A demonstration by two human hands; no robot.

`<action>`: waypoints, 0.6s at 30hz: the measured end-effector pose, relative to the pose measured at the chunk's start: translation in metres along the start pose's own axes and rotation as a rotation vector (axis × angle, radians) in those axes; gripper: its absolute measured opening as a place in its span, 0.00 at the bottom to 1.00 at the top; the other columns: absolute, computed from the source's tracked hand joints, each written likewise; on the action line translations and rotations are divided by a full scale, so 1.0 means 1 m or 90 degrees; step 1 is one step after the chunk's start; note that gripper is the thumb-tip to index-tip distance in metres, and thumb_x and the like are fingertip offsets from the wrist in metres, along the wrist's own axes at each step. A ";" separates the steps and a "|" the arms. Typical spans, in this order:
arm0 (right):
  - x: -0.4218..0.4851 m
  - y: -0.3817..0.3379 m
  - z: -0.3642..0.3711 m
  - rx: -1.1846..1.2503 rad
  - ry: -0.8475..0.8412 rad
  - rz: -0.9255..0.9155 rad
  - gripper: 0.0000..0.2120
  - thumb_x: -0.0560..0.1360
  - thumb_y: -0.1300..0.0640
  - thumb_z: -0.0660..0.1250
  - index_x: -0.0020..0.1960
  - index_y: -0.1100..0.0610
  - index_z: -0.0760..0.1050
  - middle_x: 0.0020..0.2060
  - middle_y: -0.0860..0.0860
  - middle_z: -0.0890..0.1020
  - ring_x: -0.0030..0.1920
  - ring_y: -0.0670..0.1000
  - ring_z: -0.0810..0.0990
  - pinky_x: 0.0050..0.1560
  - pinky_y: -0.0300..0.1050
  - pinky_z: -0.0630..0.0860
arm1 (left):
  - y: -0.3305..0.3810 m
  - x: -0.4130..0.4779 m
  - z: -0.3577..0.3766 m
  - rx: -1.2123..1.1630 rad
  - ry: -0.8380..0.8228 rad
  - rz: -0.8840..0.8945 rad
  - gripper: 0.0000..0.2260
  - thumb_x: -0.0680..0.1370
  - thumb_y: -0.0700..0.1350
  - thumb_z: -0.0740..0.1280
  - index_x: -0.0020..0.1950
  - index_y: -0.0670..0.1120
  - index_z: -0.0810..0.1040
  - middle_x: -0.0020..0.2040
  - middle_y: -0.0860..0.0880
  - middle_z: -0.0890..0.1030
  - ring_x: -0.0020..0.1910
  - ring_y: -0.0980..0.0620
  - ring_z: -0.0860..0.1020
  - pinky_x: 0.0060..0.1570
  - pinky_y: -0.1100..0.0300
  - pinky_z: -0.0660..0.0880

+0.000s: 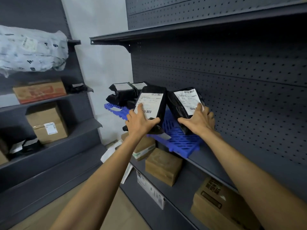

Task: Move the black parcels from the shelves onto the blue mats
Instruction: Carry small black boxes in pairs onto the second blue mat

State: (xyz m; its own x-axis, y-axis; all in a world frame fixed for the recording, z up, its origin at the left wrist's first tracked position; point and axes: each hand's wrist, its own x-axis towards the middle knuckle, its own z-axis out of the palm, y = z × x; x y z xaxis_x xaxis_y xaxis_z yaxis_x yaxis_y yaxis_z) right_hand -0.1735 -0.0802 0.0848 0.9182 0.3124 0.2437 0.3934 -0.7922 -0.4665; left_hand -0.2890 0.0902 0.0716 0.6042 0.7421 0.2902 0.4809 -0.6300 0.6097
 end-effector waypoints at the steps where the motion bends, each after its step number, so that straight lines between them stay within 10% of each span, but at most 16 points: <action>1: 0.010 -0.003 0.006 -0.007 0.000 0.012 0.53 0.66 0.33 0.70 0.78 0.58 0.51 0.72 0.61 0.61 0.69 0.65 0.62 0.67 0.57 0.63 | -0.001 0.014 0.006 0.005 -0.011 0.011 0.42 0.68 0.64 0.71 0.76 0.50 0.59 0.67 0.38 0.67 0.67 0.36 0.66 0.66 0.42 0.64; 18: 0.083 0.038 0.091 -0.073 -0.096 0.146 0.51 0.65 0.26 0.66 0.76 0.53 0.52 0.71 0.62 0.59 0.70 0.66 0.60 0.67 0.59 0.64 | -0.004 0.128 0.119 0.086 -0.189 0.085 0.40 0.68 0.68 0.69 0.75 0.53 0.60 0.69 0.39 0.66 0.69 0.37 0.64 0.66 0.43 0.61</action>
State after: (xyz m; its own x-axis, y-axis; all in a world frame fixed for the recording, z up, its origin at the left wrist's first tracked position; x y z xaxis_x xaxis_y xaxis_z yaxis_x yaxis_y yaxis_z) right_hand -0.0782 -0.0369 0.0102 0.9825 0.1862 0.0102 0.1752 -0.9025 -0.3934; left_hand -0.1381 0.1602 0.0190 0.8160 0.5652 0.1216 0.4536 -0.7563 0.4715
